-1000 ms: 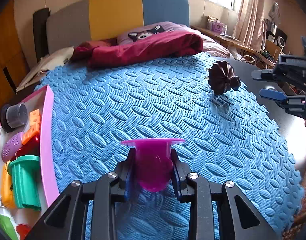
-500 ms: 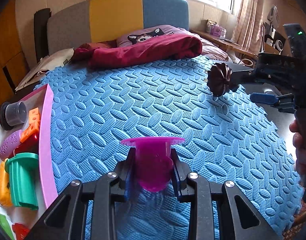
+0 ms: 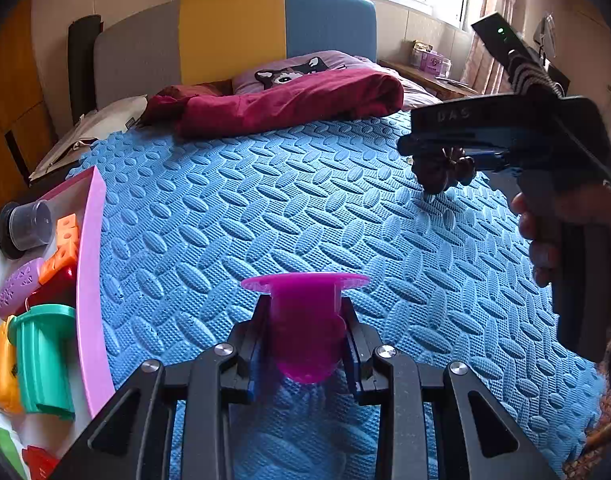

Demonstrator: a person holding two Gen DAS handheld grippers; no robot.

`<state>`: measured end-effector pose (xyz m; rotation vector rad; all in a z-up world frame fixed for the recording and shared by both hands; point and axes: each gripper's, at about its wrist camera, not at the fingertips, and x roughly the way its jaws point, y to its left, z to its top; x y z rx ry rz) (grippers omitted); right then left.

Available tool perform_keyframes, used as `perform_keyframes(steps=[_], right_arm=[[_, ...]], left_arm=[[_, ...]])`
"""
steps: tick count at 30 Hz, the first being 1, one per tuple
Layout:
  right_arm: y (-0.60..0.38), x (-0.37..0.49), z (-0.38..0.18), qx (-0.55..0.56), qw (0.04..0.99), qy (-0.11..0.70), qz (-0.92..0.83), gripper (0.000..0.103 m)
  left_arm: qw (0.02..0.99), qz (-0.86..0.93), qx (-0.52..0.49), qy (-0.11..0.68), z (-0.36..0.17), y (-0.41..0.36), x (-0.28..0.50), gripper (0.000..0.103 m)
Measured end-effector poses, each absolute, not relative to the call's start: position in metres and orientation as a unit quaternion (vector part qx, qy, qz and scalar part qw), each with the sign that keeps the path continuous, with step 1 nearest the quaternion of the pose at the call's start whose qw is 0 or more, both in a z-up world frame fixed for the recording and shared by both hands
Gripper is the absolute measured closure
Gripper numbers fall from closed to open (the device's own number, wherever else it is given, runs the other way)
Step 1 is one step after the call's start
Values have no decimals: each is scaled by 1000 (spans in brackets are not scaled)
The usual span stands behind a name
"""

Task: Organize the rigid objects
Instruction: 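Grasp the dark brown fluted knob with the right gripper, then carry the magenta cup into the tray and open the left gripper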

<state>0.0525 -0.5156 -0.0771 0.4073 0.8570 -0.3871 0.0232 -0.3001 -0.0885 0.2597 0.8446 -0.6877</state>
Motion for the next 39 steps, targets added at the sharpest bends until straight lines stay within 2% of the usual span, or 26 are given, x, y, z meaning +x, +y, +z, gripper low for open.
perform_keyframes(steps=[1, 2, 22, 39], right_arm=[[-515, 52, -79, 192, 875, 405, -181, 37], [-513, 50, -79, 185, 881, 395, -181, 37], [-515, 49, -80, 197, 882, 391, -175, 37], [-507, 53, -80, 155, 889, 391, -178, 38]], left_arm=[[847, -327, 122, 401, -88, -300, 23, 71], [847, -327, 121, 401, -88, -300, 23, 71], [849, -323, 130, 397, -88, -301, 22, 71], [856, -307, 138, 392, -83, -298, 16, 71]])
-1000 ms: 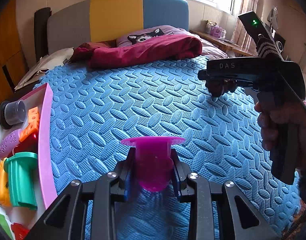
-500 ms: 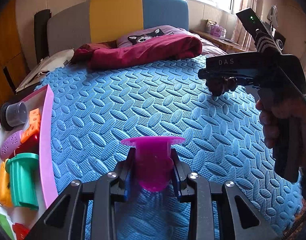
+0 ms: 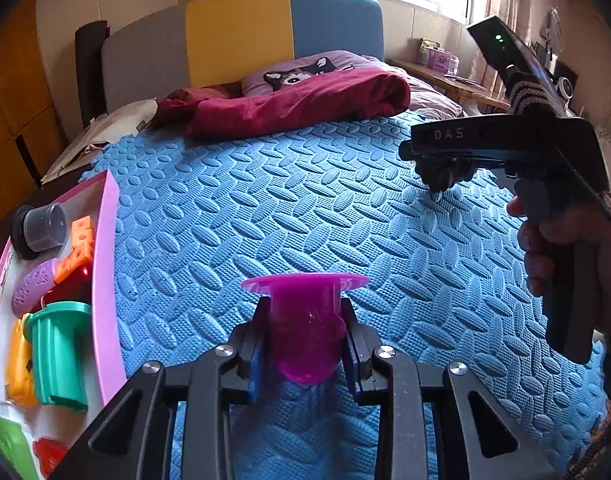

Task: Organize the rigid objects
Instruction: 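Carry the magenta cup into the tray and open the left gripper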

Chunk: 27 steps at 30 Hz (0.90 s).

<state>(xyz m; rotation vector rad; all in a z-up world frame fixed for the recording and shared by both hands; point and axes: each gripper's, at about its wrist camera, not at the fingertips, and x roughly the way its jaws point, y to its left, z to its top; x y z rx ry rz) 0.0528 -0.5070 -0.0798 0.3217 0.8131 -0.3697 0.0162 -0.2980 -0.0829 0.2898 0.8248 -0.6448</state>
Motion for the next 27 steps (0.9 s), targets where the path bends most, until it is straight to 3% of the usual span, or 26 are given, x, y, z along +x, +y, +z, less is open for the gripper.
perform_keyframes(steps=[27], right_arm=[[-498, 53, -79, 119, 894, 390, -186, 38]], left_arm=[[876, -310, 107, 354, -13, -249, -18, 71]])
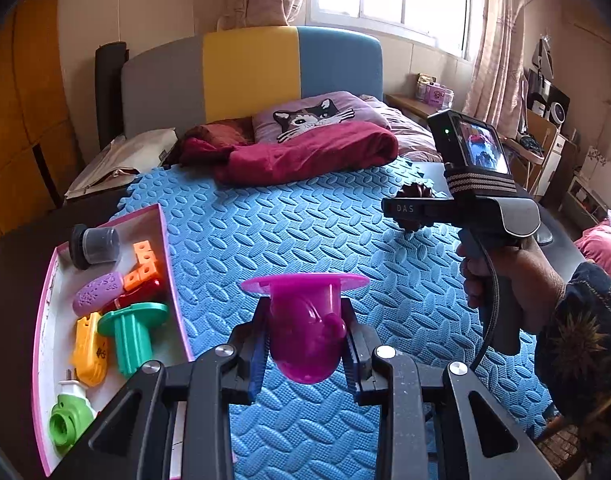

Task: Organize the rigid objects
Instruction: 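Carry the magenta cup into the tray and open the left gripper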

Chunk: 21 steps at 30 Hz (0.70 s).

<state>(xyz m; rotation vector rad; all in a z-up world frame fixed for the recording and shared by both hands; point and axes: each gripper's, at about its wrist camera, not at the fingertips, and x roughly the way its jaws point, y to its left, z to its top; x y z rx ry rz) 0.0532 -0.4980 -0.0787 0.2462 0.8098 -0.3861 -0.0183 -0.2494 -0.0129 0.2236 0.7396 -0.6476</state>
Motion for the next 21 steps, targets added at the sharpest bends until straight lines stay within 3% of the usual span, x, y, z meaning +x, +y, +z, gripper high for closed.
perform_keyframes(steps=[11, 21], right_arm=[[-493, 53, -78, 101, 896, 390, -188, 38], [-492, 52, -78, 100, 895, 392, -188, 38]], left_arm=[[882, -292, 81, 362, -1, -207, -12, 71], [912, -176, -20, 371, 18, -81, 41, 71]])
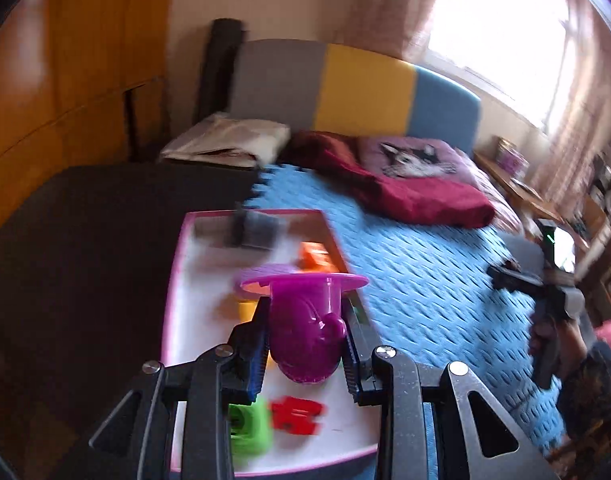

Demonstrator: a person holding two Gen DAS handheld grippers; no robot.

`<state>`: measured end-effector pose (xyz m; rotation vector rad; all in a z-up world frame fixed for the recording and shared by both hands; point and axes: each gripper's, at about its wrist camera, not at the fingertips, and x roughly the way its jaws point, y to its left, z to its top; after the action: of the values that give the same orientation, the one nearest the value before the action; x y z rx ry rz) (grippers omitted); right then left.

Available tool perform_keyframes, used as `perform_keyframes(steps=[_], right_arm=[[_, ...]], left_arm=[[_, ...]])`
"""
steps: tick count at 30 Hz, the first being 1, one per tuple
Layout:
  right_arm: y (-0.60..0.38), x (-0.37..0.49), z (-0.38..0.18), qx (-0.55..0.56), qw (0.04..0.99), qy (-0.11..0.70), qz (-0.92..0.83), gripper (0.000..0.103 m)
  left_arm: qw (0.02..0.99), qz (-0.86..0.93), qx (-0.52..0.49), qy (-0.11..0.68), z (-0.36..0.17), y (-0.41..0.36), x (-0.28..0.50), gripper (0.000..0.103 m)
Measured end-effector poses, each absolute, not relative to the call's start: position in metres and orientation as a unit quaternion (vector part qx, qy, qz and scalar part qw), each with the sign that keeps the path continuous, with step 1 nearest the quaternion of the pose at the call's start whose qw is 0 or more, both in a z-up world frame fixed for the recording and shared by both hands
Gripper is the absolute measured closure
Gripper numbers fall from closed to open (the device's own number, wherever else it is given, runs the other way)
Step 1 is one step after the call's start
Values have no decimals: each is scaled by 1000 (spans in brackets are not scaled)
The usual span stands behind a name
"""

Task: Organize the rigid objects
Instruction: 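Carry the magenta cup into the tray and open the left gripper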

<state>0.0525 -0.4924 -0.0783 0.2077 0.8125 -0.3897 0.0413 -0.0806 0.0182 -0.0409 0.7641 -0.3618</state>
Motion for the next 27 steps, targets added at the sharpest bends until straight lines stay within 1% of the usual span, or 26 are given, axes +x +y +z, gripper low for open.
perform_keyframes(steps=[5, 9, 18, 24, 26, 27], right_arm=[[-492, 53, -78, 101, 895, 392, -188, 38], [-491, 53, -78, 96, 895, 393, -188, 38], [-490, 53, -79, 91, 895, 394, -189, 38], [-490, 54, -79, 88, 895, 395, -189, 38], [-490, 54, -79, 88, 895, 395, -189, 38], [-490, 54, -79, 87, 895, 395, -189, 38]], left_arm=[[903, -129, -83, 400, 4, -29, 65, 71], [887, -131, -120, 427, -8, -18, 81, 71], [867, -148, -101, 465, -37, -47, 119, 71], [859, -135, -56, 490, -63, -63, 142, 71], [861, -128, -50, 491, -66, -63, 143, 69], [861, -127, -48, 489, -66, -63, 143, 65]])
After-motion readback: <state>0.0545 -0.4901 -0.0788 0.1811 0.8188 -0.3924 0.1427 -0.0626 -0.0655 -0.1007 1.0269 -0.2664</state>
